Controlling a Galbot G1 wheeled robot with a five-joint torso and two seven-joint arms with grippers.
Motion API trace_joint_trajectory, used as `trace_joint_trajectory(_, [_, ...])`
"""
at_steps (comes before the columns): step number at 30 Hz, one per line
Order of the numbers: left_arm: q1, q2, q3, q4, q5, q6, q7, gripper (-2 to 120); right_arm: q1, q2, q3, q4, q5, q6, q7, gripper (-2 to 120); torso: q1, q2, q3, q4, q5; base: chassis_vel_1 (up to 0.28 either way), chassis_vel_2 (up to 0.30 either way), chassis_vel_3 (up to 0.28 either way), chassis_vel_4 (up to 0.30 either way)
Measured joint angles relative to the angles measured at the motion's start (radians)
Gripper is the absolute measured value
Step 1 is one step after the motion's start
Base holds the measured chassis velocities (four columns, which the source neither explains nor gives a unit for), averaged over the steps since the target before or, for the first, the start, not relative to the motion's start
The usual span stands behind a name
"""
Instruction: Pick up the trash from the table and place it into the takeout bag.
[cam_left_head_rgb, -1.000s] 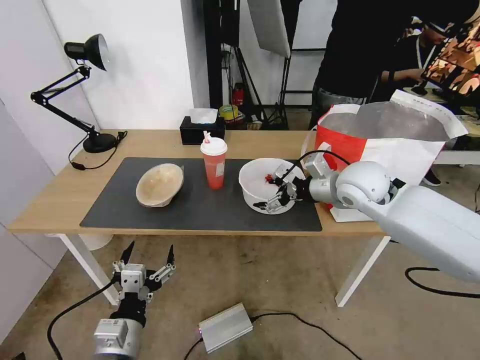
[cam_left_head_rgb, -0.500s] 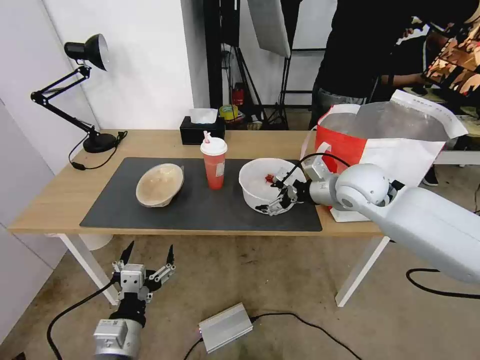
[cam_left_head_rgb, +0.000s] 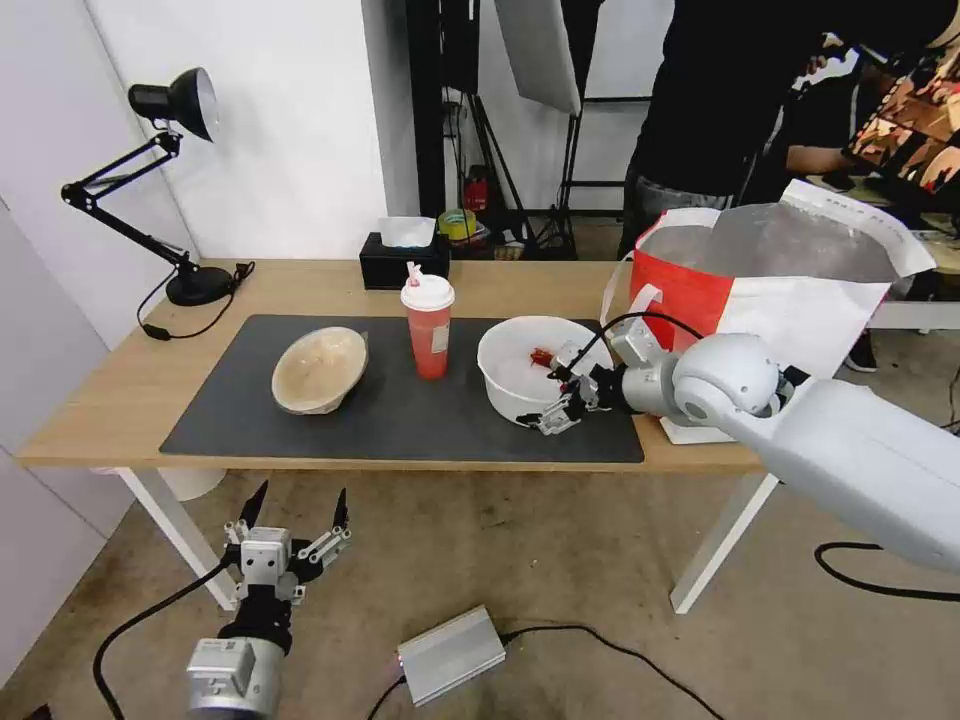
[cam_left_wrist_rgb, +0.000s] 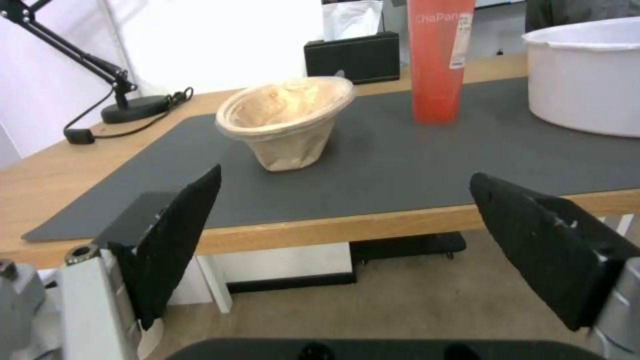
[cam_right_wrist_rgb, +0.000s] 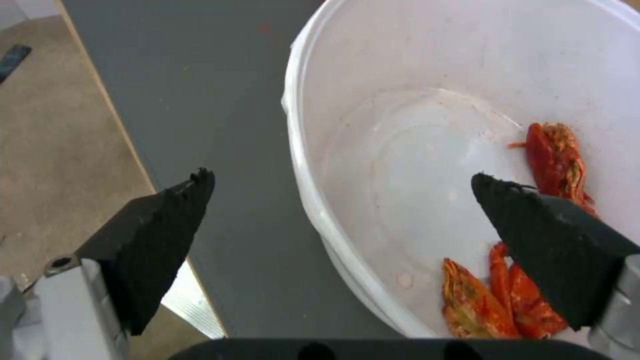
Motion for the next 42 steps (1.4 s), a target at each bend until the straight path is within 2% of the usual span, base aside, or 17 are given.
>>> trace_joint_trajectory(42, [0.002, -0.005, 0.001, 0.005, 0.000, -0.009, -0.001, 100, 0.036, -0.003, -0.031, -0.031, -0.034, 0.004, -0.009, 99, 0.000, 0.000, 0.000, 0.0000, 0.0000, 0.000, 0.000, 0.000, 0.000])
